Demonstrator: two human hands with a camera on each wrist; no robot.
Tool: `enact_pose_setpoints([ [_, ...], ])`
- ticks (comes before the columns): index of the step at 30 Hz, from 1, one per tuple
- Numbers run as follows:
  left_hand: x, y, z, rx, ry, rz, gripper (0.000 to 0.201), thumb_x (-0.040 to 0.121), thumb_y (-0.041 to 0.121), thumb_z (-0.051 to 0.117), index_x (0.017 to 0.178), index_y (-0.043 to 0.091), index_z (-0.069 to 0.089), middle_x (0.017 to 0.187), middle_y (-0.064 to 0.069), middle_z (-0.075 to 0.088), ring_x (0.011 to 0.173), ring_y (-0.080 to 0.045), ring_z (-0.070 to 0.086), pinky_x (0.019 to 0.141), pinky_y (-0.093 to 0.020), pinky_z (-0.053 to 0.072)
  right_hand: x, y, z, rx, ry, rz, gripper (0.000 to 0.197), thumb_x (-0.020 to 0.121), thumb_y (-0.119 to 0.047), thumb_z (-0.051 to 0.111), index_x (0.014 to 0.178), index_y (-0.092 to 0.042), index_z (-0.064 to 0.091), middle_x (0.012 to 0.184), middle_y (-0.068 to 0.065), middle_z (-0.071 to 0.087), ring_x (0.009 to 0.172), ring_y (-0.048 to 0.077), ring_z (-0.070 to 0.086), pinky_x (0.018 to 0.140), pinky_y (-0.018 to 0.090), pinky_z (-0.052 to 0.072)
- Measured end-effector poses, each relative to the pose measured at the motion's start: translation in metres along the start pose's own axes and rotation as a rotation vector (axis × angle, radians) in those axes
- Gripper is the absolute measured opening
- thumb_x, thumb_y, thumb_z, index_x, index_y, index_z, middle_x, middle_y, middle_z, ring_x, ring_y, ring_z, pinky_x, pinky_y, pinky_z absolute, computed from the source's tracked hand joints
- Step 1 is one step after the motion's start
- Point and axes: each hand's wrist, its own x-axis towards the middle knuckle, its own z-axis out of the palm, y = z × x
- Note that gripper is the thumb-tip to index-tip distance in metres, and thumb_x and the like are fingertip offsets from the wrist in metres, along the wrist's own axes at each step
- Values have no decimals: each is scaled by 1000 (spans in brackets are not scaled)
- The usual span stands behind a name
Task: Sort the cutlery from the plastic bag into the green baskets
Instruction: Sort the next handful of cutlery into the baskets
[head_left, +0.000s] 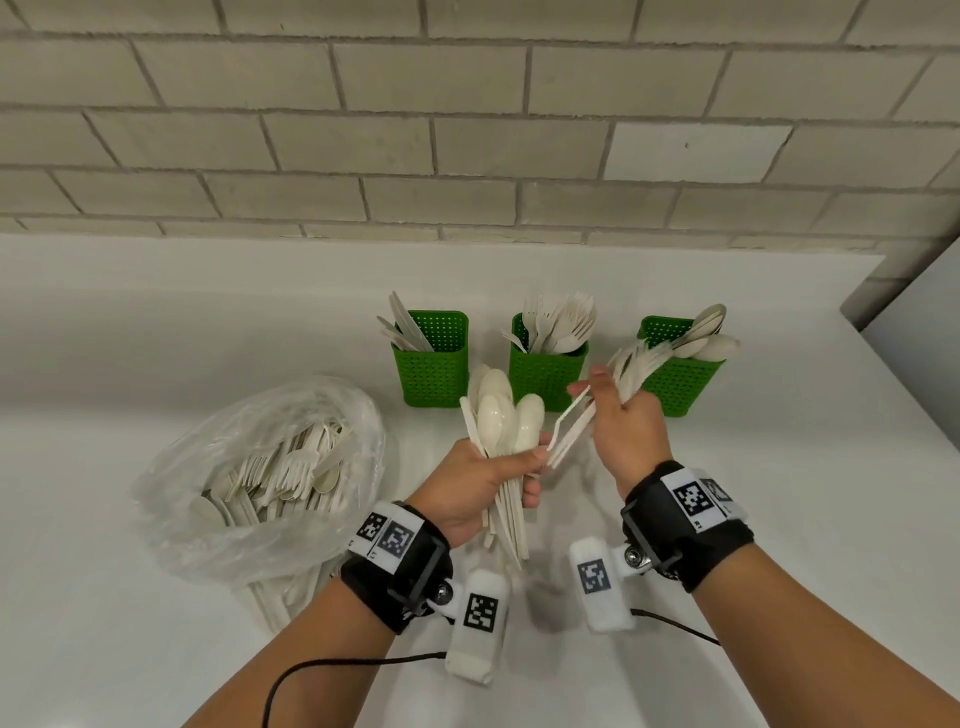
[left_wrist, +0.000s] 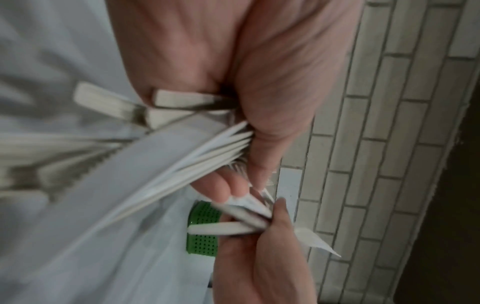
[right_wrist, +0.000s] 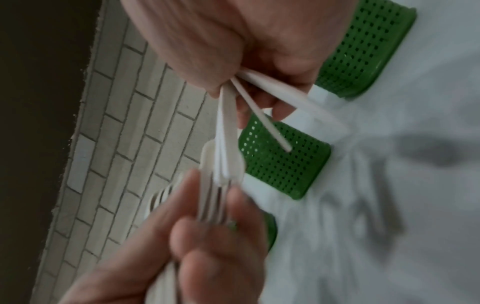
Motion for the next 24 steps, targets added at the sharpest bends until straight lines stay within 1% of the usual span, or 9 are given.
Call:
enact_pose_setpoints([
  [3,4,8,-13,-48,103,28,21,88,-5,63,108,-5,67,67,-7,59,52,-12,55,53,-24,53,10,-7,-20,-40,84,-28,34,103,-27,43,91,-11,70,76,13,61,64,26,57,57,29,48],
  [5,6,14,-23,-3,175,74,19,87,-8,62,106,-8,66,66,-9,58,50,-12,54,52,-23,52,17,-7,-32,-67,124,-74,26,103,-17,42,108,-5,64,77,13,63,65,25,63,61,23,53],
  [7,8,19,-29,101,206,129,17,87,-10,62,102,-8,68,64,-9,59,49,-12,53,51,-23,51,18,-6,-39,-235,119,-222,24,98,-4,43,114,0,61,80,14,65,73,28,65,70,28,53],
  [10,8,24,-31,241,169,192,14,85,-10,64,96,-4,70,65,-9,62,50,-13,53,52,-24,51,3,-10,-37,-485,-148,-479,25,92,-4,57,116,-5,63,88,5,66,77,25,61,65,26,41],
  [13,4,29,-27,326,51,243,11,83,-5,69,90,2,72,60,-8,62,52,-17,55,57,-27,51,-11,-11,-27,-716,-528,-451,32,73,-43,81,98,-32,64,81,-11,64,72,9,60,61,27,46],
  [14,3,30,-24,310,16,254,7,83,-1,70,88,3,72,61,-8,63,53,-18,56,58,-28,52,-12,-9,-24,-833,-566,-439,28,68,-49,81,82,-35,61,74,-12,60,68,9,57,58,28,44],
  [16,0,32,-19,196,-24,237,16,81,11,71,95,2,71,67,-9,64,57,-18,58,59,-29,54,-10,-3,-21,-890,-508,-404,32,76,-45,76,63,-33,50,62,-10,51,61,11,51,54,29,36],
  [21,-4,32,-20,98,-65,105,40,81,26,66,113,4,66,76,-8,69,59,-17,65,61,-33,59,-12,-9,-21,-163,-320,-100,39,94,-31,62,60,-14,56,45,-9,48,44,8,45,51,23,39],
  [24,-5,29,-12,225,-164,93,33,81,25,67,108,7,67,82,-12,72,61,-20,67,60,-32,58,-23,-21,-8,-18,-459,-158,19,90,-22,68,73,-12,67,59,-6,66,57,5,61,56,18,49],
])
